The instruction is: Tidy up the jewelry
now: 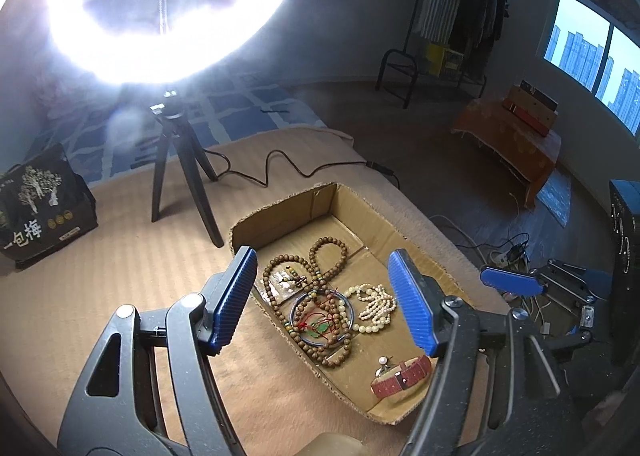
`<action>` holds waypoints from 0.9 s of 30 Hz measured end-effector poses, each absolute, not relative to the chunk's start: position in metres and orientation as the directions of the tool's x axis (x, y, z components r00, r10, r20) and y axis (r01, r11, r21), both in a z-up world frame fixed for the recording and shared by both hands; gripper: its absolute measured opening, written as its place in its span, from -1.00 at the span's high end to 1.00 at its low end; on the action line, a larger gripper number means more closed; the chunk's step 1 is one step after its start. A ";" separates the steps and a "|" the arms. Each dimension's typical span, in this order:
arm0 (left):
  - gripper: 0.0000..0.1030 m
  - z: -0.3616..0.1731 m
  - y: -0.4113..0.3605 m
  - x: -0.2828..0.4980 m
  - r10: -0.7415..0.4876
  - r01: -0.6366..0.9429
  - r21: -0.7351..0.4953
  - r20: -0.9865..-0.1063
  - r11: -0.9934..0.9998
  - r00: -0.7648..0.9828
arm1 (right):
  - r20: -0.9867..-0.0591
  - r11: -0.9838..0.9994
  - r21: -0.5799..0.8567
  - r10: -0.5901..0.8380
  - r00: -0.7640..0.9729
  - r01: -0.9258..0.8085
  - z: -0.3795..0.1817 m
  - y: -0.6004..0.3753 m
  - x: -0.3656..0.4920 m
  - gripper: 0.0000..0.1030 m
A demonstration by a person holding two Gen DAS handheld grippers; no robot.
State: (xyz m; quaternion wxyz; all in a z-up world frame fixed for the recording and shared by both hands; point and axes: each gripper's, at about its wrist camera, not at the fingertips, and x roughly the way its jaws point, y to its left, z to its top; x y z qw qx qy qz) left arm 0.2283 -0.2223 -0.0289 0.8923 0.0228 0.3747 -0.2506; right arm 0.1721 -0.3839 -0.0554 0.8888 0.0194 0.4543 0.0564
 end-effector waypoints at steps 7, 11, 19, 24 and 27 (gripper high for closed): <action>-0.37 -0.005 -0.208 0.200 -0.426 0.470 -0.116 -0.647 0.875 0.633 | -0.787 0.994 0.059 0.103 0.608 -0.092 -0.036 -0.376 0.153 -0.16; -0.37 0.008 -0.202 0.179 -0.430 0.478 -0.103 -0.628 0.872 0.649 | -0.769 0.995 0.043 0.093 0.633 -0.093 -0.023 -0.371 0.137 -0.18; -0.54 0.023 -0.186 0.134 -0.429 0.479 -0.089 -0.609 0.873 0.668 | -0.729 0.996 0.000 0.062 0.682 -0.090 -0.004 -0.363 0.102 -0.37; -0.57 0.026 -0.175 0.109 -0.402 0.458 -0.076 -0.618 0.886 0.676 | -0.714 0.997 0.021 0.069 0.696 -0.077 -0.002 -0.361 0.088 -0.38; -0.67 0.026 -0.167 0.097 -0.396 0.443 -0.081 -0.611 0.893 0.686 | -0.706 0.998 0.006 0.049 0.707 -0.063 -0.005 -0.360 0.082 -0.43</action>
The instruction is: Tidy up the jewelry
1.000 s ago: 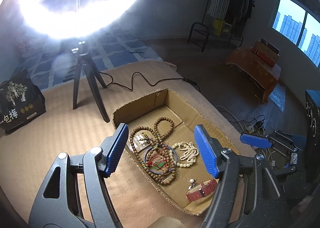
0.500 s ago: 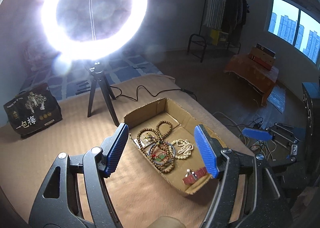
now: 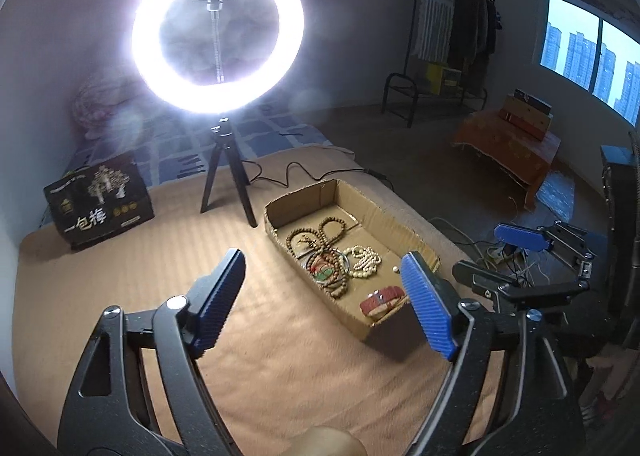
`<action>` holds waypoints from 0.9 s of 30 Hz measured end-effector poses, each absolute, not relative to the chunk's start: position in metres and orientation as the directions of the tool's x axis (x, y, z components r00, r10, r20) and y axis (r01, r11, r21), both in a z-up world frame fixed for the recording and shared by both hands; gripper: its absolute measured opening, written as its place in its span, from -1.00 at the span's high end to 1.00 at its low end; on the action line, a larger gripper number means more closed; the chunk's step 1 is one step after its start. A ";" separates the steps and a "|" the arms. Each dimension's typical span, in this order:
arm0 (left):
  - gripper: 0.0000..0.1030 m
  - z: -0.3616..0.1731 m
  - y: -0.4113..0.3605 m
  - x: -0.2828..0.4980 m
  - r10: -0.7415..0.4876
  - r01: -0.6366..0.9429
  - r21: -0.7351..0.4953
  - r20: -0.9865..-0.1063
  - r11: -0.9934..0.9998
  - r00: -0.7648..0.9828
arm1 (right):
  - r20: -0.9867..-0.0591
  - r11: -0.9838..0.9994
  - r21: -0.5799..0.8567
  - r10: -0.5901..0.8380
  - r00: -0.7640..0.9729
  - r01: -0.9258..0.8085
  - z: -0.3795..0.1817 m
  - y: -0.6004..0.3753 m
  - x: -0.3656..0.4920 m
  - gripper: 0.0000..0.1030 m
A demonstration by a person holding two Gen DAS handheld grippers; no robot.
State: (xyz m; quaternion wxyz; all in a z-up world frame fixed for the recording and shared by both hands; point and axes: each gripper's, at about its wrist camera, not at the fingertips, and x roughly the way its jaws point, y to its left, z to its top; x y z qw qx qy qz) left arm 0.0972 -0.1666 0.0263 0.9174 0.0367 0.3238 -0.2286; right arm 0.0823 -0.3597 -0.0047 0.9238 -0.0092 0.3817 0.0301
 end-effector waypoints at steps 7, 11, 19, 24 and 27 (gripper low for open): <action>-0.69 0.021 -0.161 0.079 -0.377 0.437 -0.044 -0.588 0.898 0.716 | -0.698 0.999 -0.022 0.018 0.716 -0.046 -0.012 -0.361 0.077 -0.55; -0.69 0.017 -0.163 0.077 -0.373 0.438 -0.044 -0.605 0.898 0.704 | -0.677 0.999 -0.027 0.012 0.736 -0.040 -0.008 -0.362 0.073 -0.55; -0.93 0.021 -0.165 0.064 -0.364 0.444 -0.006 -0.583 0.896 0.726 | -0.648 1.000 0.005 0.025 0.761 -0.029 0.001 -0.365 0.073 -0.56; -0.98 0.022 -0.161 0.064 -0.343 0.421 0.000 -0.581 0.907 0.738 | -0.643 1.000 -0.005 0.019 0.766 -0.029 0.000 -0.364 0.076 -0.56; -0.98 0.019 -0.159 0.066 -0.333 0.412 -0.003 -0.594 0.911 0.732 | -0.648 1.000 -0.004 0.019 0.762 -0.028 -0.001 -0.364 0.077 -0.56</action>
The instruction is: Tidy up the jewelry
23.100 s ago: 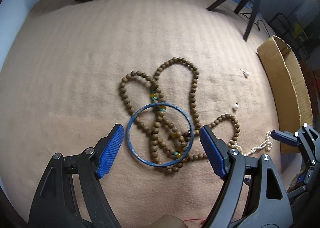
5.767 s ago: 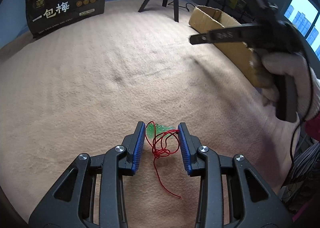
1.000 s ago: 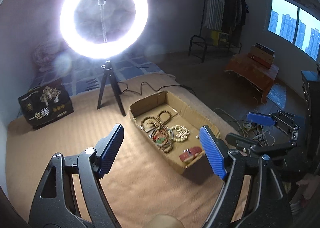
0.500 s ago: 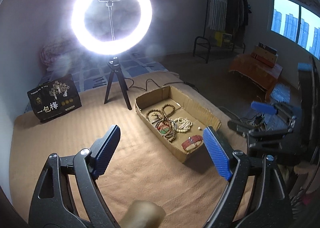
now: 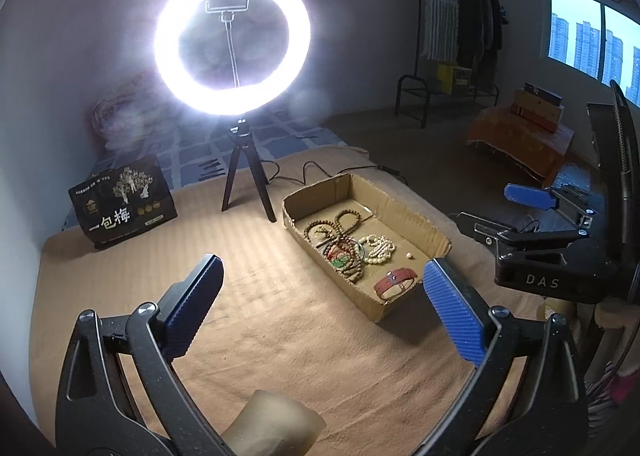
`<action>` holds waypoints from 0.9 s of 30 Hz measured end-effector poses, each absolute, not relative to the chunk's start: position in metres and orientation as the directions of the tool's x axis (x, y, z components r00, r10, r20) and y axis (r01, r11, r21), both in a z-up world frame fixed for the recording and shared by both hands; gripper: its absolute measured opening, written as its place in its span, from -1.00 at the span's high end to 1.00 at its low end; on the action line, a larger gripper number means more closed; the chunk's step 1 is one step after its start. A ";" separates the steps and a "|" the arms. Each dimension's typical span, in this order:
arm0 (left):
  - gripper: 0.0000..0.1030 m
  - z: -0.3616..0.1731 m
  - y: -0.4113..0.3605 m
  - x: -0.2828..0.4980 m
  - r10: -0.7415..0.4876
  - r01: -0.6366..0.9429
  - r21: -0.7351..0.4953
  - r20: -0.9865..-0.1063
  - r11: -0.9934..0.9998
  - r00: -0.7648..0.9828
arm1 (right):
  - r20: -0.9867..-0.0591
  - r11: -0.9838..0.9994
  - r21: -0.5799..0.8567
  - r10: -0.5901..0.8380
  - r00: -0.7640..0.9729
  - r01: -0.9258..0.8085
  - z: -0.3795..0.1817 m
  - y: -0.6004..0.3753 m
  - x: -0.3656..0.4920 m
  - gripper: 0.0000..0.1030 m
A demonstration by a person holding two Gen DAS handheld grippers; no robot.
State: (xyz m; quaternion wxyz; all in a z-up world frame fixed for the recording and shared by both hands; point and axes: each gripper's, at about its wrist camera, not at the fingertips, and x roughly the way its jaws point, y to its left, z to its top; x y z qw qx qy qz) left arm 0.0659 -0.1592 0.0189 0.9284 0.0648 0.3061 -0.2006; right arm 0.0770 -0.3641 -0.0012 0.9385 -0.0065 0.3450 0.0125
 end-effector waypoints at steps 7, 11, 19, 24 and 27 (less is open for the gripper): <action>-0.98 0.016 -0.156 0.068 -0.326 0.401 -0.011 -0.604 0.916 0.727 | -0.653 1.000 -0.011 0.015 0.758 -0.029 -0.002 -0.363 0.079 -0.57; -0.98 0.017 -0.156 0.069 -0.328 0.403 -0.015 -0.607 0.915 0.724 | -0.653 1.000 -0.011 0.014 0.757 -0.028 -0.003 -0.362 0.079 -0.57; -0.98 0.016 -0.156 0.069 -0.326 0.401 -0.012 -0.606 0.916 0.726 | -0.658 1.000 -0.011 0.012 0.753 -0.025 -0.004 -0.364 0.081 -0.57; -0.98 0.016 -0.156 0.068 -0.325 0.402 -0.010 -0.606 0.916 0.726 | -0.658 1.000 -0.011 0.013 0.753 -0.026 -0.005 -0.365 0.082 -0.57; -0.98 0.016 -0.156 0.068 -0.325 0.402 -0.009 -0.607 0.915 0.726 | -0.658 1.000 -0.012 0.010 0.753 -0.024 -0.005 -0.365 0.082 -0.57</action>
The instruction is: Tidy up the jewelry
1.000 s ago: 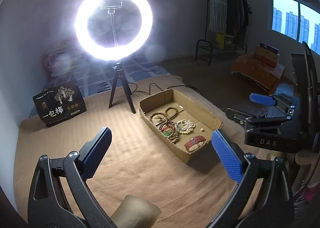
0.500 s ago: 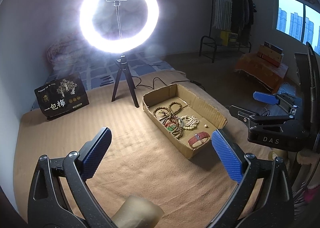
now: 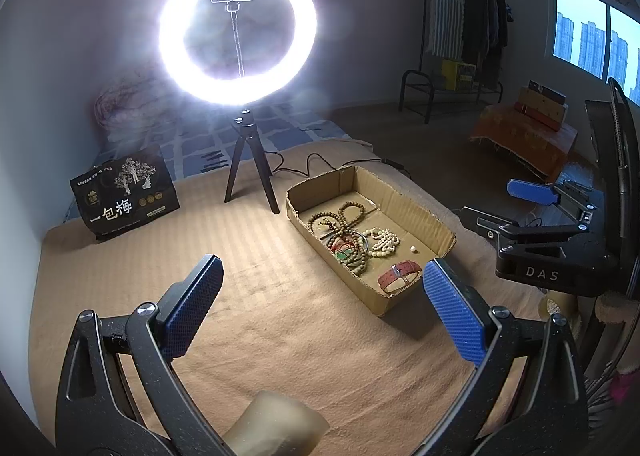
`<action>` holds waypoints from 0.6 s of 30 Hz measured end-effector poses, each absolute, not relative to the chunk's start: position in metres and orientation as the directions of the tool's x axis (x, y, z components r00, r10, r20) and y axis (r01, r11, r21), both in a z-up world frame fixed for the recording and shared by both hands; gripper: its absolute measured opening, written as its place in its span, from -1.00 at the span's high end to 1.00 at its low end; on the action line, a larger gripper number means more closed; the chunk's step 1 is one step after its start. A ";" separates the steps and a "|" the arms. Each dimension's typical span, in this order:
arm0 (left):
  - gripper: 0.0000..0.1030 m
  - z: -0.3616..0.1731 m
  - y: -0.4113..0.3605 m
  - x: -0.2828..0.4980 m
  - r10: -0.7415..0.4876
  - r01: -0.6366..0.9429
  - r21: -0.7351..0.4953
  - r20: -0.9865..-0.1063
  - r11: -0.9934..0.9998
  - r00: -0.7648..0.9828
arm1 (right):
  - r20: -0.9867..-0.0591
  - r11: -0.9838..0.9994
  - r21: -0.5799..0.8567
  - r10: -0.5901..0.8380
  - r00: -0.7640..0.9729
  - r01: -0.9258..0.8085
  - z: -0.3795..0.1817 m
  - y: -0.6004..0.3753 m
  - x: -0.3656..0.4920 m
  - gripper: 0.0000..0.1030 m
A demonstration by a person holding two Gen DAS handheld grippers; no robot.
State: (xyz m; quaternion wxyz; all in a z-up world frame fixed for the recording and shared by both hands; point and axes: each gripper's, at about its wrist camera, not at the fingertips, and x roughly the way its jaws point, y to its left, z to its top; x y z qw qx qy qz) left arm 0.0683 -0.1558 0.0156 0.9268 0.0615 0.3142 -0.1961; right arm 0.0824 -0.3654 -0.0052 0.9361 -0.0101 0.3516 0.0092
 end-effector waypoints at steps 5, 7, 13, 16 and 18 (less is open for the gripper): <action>-0.98 0.016 -0.156 0.068 -0.325 0.400 -0.012 -0.607 0.916 0.725 | -0.658 1.000 -0.011 0.011 0.753 -0.025 -0.006 -0.366 0.083 -0.57; -0.98 0.016 -0.156 0.068 -0.325 0.400 -0.013 -0.607 0.917 0.726 | -0.659 1.000 -0.011 0.012 0.752 -0.026 -0.005 -0.366 0.083 -0.57; -0.98 0.016 -0.156 0.068 -0.324 0.400 -0.010 -0.607 0.916 0.725 | -0.659 1.000 -0.011 0.012 0.752 -0.025 -0.006 -0.366 0.083 -0.57; -0.98 0.016 -0.156 0.068 -0.323 0.400 -0.010 -0.608 0.916 0.725 | -0.659 1.000 -0.012 0.012 0.752 -0.026 -0.006 -0.366 0.083 -0.57; -0.98 0.016 -0.156 0.068 -0.324 0.400 -0.011 -0.607 0.916 0.725 | -0.660 1.000 -0.013 0.011 0.751 -0.026 -0.007 -0.366 0.082 -0.57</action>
